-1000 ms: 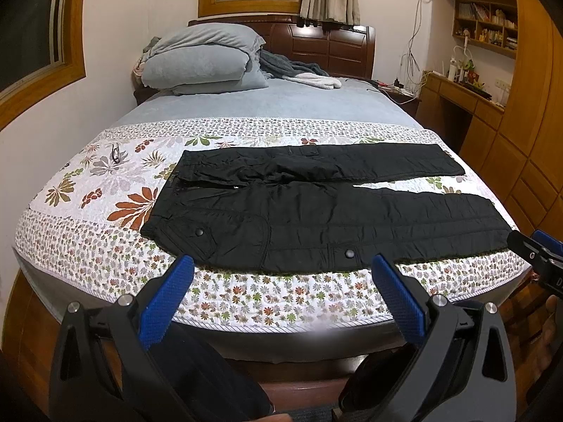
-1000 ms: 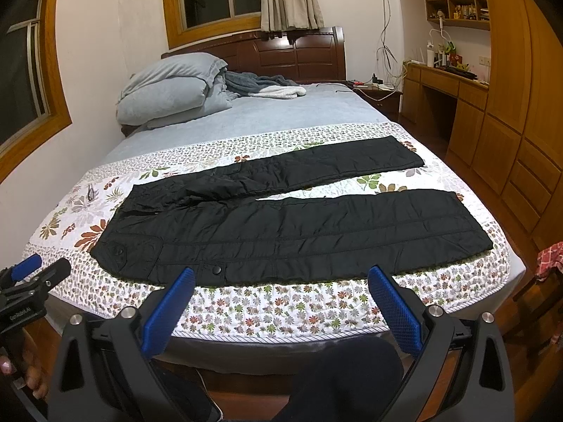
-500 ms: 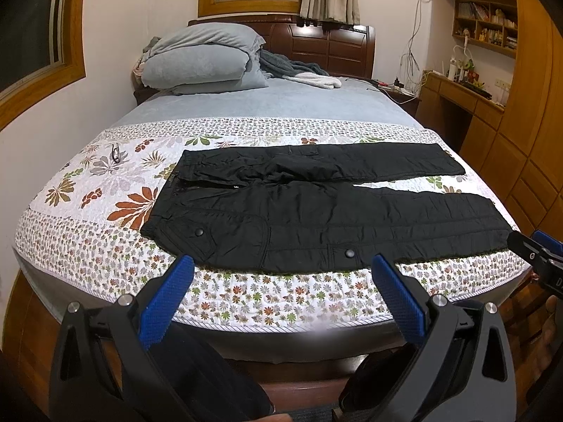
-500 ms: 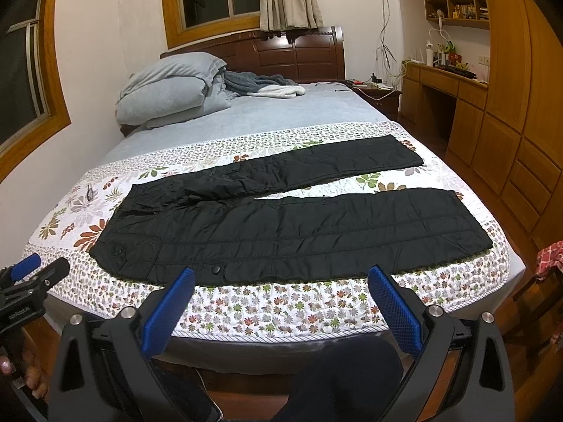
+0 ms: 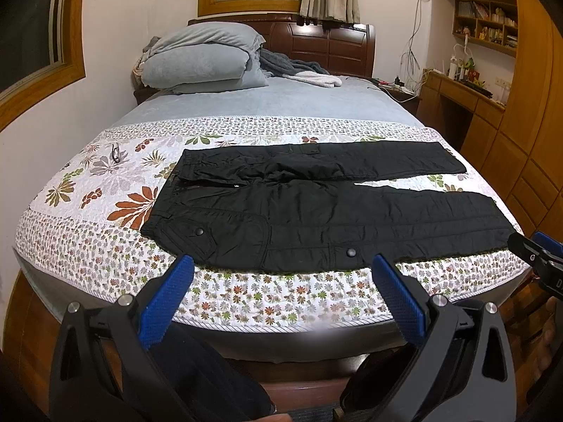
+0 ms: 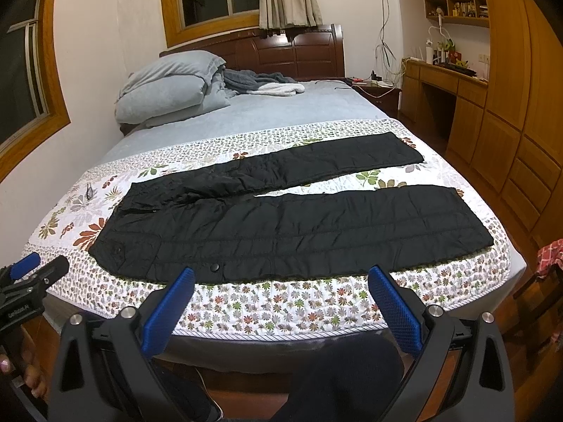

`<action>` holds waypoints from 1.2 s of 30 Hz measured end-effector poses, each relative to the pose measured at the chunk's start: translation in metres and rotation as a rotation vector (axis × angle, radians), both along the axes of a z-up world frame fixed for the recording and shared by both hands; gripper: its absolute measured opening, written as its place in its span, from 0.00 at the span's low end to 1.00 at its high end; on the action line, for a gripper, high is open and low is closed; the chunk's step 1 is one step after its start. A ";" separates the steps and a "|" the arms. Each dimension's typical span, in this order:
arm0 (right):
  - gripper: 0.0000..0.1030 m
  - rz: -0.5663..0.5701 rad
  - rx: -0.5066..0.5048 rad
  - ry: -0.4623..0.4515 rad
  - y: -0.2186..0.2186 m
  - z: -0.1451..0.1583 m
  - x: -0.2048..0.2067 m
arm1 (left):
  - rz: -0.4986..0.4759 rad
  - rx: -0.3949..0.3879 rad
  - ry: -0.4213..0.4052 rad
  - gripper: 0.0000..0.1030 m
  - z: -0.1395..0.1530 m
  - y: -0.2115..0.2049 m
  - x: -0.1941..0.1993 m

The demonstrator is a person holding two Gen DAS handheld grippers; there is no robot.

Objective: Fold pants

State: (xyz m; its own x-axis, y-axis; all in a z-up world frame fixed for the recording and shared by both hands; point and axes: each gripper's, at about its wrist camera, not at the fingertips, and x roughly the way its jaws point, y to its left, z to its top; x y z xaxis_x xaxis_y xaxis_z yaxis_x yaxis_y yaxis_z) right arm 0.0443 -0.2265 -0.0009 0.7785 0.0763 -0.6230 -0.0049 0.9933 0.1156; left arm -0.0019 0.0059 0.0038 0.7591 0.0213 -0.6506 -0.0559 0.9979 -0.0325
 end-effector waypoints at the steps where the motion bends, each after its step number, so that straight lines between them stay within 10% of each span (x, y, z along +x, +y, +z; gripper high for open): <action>1: 0.97 0.000 0.000 0.002 0.000 -0.001 0.000 | 0.000 0.001 0.002 0.97 -0.001 0.000 0.000; 15: 0.97 -0.017 0.073 0.043 -0.030 -0.029 0.029 | -0.024 -0.197 0.142 0.97 -0.051 0.070 0.045; 22: 0.97 -0.041 0.201 0.181 -0.101 -0.084 0.081 | 0.068 -0.534 0.336 0.97 -0.117 0.210 0.123; 31: 0.97 -0.108 0.290 0.256 -0.162 -0.135 0.098 | 0.215 -0.884 0.353 0.97 -0.185 0.302 0.171; 36: 0.97 -0.115 0.363 0.241 -0.181 -0.144 0.103 | 0.247 -0.884 0.366 0.97 -0.197 0.296 0.188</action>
State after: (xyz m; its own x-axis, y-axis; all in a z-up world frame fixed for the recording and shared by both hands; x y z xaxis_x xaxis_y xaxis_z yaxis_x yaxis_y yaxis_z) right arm 0.1473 -0.4075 -0.1453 0.6307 0.2448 -0.7364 0.1731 0.8806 0.4411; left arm 0.1863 0.3018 -0.1932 0.5475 -0.4549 -0.7024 -0.4149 0.5813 -0.6999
